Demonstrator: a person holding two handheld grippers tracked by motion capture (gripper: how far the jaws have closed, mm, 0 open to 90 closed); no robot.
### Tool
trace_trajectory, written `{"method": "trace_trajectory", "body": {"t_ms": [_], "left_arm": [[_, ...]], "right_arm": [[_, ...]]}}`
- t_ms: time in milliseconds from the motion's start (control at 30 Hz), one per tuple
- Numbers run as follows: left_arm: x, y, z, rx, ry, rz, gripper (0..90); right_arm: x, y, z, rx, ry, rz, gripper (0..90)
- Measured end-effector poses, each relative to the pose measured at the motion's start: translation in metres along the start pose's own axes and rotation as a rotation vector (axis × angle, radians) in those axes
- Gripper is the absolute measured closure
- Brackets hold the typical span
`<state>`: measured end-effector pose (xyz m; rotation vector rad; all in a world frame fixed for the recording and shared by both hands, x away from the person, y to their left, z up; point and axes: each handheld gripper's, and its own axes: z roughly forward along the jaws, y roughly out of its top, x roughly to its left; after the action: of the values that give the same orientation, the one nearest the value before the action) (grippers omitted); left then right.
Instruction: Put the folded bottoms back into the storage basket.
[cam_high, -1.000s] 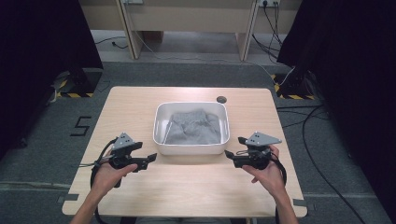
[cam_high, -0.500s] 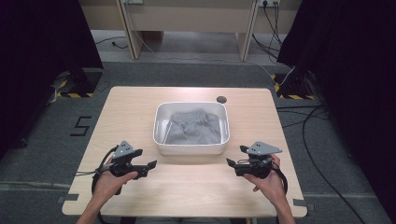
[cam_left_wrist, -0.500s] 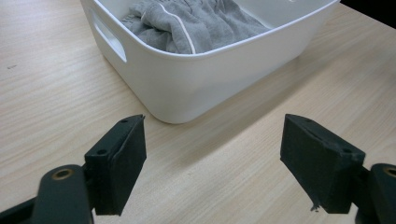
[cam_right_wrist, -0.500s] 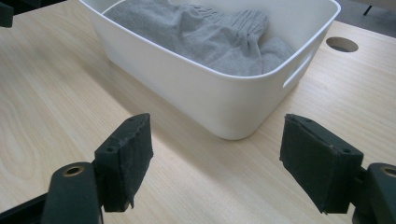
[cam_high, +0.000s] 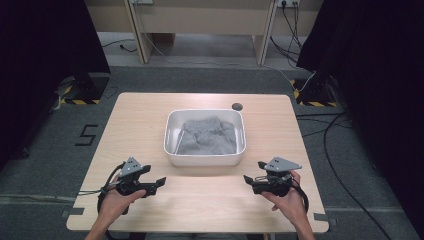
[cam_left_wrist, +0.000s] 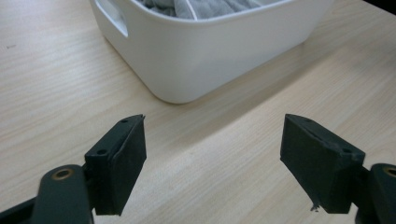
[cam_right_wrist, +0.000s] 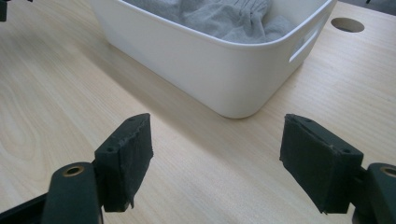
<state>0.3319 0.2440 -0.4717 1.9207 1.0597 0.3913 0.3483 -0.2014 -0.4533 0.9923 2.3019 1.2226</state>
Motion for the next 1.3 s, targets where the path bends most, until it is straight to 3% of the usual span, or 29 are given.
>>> {"method": "trace_trajectory", "body": {"t_ms": [767,933,967,1067,1167,1300], "left_arm": [[0.000,-0.035,0.006,0.051,0.018,0.001,21.4],[-0.001,-0.042,0.007,0.062,0.029,0.012,20.9],[-0.002,-0.043,0.008,0.065,0.044,0.023,20.8],[-0.003,-0.044,0.009,0.076,0.065,0.046,20.8],[-0.005,-0.047,0.010,0.085,0.061,0.047,20.6],[-0.007,-0.051,0.011,0.111,0.086,0.078,20.6]], "right_arm": [[0.001,-0.027,0.002,0.044,-0.008,0.028,26.4],[0.003,-0.035,0.006,0.057,-0.016,0.028,22.3],[0.004,-0.040,0.007,0.090,-0.010,0.029,20.8],[0.007,-0.045,0.010,0.116,-0.022,0.027,19.5],[0.008,-0.049,0.012,0.135,-0.020,0.020,19.0],[0.011,-0.052,0.014,0.150,-0.023,0.020,19.0]]}}
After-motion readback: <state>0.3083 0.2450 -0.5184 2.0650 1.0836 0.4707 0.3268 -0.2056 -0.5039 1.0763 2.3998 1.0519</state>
